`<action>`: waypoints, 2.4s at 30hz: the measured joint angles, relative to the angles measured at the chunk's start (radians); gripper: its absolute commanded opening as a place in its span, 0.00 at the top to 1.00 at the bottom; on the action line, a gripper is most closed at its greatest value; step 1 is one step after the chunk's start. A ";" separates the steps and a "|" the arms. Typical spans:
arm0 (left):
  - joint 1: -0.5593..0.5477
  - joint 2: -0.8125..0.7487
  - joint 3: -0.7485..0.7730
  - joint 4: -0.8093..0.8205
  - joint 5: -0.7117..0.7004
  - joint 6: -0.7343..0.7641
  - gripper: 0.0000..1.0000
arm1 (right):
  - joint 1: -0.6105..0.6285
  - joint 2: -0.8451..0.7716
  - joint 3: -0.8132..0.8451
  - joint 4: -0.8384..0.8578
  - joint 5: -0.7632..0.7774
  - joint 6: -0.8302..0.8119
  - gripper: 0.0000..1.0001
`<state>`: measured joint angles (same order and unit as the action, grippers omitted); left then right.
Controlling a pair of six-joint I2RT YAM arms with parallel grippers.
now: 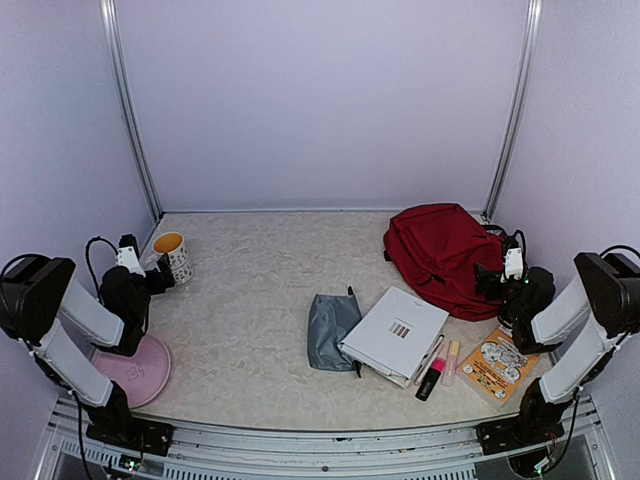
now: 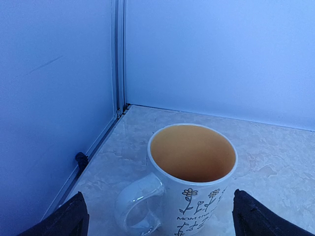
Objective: Pack the student bag
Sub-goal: Pick up the student bag from the corner of the board, then pass from the right arm to the left
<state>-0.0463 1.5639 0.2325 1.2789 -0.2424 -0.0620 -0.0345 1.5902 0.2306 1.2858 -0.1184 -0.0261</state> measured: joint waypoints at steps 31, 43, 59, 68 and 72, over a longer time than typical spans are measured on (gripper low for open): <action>-0.610 -0.504 0.653 -1.004 -0.037 0.049 0.01 | -0.277 -0.255 0.365 -1.314 0.218 0.494 0.04; -0.646 -0.430 0.671 -1.146 0.270 0.063 0.01 | -0.290 -0.058 0.417 -1.248 -0.180 0.493 0.97; -0.646 -0.449 0.669 -1.176 0.370 0.111 0.01 | 0.055 -0.010 1.217 -1.550 -0.381 0.228 1.00; -0.631 -0.552 0.695 -1.248 0.473 0.141 0.02 | 0.502 0.248 1.933 -1.872 -0.581 -0.142 1.00; -0.597 -0.592 0.748 -1.296 0.523 0.146 0.03 | 0.616 0.274 1.972 -2.031 -0.662 -0.319 1.00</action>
<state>-0.6437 0.9722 0.9806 -0.0170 0.2802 0.0845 0.5816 1.8645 2.2024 -0.7456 -0.7803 -0.3454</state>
